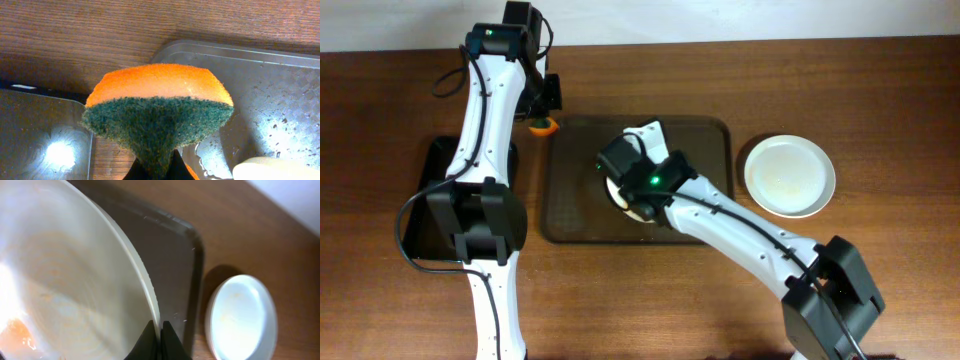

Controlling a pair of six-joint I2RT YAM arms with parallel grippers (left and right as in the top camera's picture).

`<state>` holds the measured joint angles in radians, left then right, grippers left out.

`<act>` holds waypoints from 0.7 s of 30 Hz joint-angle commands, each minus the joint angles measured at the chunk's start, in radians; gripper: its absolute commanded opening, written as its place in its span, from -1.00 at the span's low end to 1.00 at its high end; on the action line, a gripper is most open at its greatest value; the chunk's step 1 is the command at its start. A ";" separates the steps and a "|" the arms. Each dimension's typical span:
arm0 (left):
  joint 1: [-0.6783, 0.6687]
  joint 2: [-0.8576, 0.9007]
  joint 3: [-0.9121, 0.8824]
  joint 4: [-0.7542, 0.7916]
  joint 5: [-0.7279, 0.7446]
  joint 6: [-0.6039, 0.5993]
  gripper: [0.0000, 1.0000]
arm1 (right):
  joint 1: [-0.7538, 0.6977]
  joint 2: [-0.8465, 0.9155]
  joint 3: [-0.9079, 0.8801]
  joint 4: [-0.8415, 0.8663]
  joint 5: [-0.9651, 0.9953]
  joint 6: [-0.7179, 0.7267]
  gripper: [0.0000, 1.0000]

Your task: Clean dirty plates on tray and stack at the side

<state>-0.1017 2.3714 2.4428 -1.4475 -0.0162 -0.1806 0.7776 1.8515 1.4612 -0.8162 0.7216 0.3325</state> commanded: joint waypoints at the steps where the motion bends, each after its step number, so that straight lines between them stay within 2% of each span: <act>1: -0.002 -0.008 -0.006 0.003 -0.010 -0.009 -1.00 | 0.041 -0.011 0.003 0.027 0.265 0.032 -0.92; 4: -0.001 -0.008 -0.006 0.003 -0.010 -0.009 -1.00 | 0.087 -0.011 0.003 0.045 0.492 0.047 -0.92; 9: -0.001 -0.008 -0.006 0.007 -0.011 -0.009 -1.00 | 0.101 -0.011 0.003 0.111 0.537 0.055 -0.92; 11: -0.001 -0.008 -0.006 0.007 -0.011 -0.009 -1.00 | 0.093 -0.011 0.003 0.110 0.426 0.089 -0.92; 12: -0.001 -0.008 -0.006 0.007 -0.011 -0.009 -1.00 | 0.082 -0.011 0.003 0.097 0.305 0.133 -0.92; 14: -0.001 -0.008 -0.006 0.006 -0.011 -0.009 -1.00 | 0.015 -0.011 0.002 0.058 -0.050 0.232 -0.92; 15: -0.001 -0.008 -0.006 0.006 -0.011 -0.009 -1.00 | -0.042 -0.007 -0.007 0.053 -0.277 0.278 -0.92; 17: -0.001 -0.008 -0.006 0.008 -0.011 -0.009 -1.00 | -0.163 0.036 -0.065 0.073 -0.610 0.342 -0.92; 20: -0.002 -0.008 -0.006 0.014 -0.010 -0.009 -1.00 | -0.202 0.114 -0.090 0.080 -0.717 0.338 -0.90; 21: -0.001 -0.008 -0.006 0.014 -0.010 -0.009 -1.00 | -0.202 0.132 -0.090 0.087 -0.718 0.337 -0.81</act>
<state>-0.1017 2.3714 2.4420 -1.4361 -0.0162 -0.1806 0.5713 1.9484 1.3804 -0.7376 0.1085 0.6521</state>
